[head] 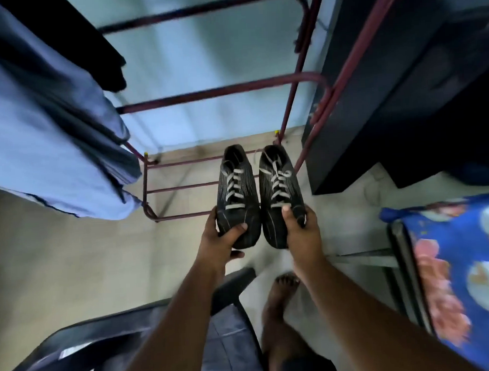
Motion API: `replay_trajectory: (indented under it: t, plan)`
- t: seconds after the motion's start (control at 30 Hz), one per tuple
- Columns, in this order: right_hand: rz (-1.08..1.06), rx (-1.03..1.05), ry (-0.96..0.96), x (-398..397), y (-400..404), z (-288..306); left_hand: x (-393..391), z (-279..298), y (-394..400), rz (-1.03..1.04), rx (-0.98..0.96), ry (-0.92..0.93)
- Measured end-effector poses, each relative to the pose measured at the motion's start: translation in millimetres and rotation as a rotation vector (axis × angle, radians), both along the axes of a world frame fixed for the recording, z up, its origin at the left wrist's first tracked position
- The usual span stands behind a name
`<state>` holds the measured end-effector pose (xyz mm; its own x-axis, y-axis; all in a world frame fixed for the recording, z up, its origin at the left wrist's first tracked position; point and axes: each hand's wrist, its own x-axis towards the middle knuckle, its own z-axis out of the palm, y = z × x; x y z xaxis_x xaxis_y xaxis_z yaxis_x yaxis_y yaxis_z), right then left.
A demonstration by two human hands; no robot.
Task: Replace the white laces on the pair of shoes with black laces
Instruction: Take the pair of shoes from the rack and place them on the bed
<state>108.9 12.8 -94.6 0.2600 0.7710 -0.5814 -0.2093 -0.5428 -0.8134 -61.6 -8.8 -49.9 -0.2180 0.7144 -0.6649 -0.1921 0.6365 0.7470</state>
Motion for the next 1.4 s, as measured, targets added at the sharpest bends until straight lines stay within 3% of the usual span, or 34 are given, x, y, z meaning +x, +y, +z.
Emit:
replay_trajectory:
  t: [0.23,0.5,0.9,1.07,1.4]
  plan:
    - [-0.074,0.076,0.087,54.0,-86.3,125.6,51.1,126.4,-81.3,-0.060,0.085,0.018]
    - [-0.367,0.121,0.079,169.5,-136.3,196.9,162.0,195.2,-74.1,-0.421,0.234,-0.022]
    - [-1.181,0.115,-0.042,332.4,-235.5,239.6,409.3,201.5,-57.8,-1.169,0.228,-0.299]
    - [-1.318,0.056,-0.030,370.1,-294.4,231.0,478.4,197.3,-96.5,-1.366,0.109,-0.317]
    - [-1.424,0.002,-0.006,437.4,-391.7,182.2,565.0,161.7,-192.4,-1.461,0.094,-0.211]
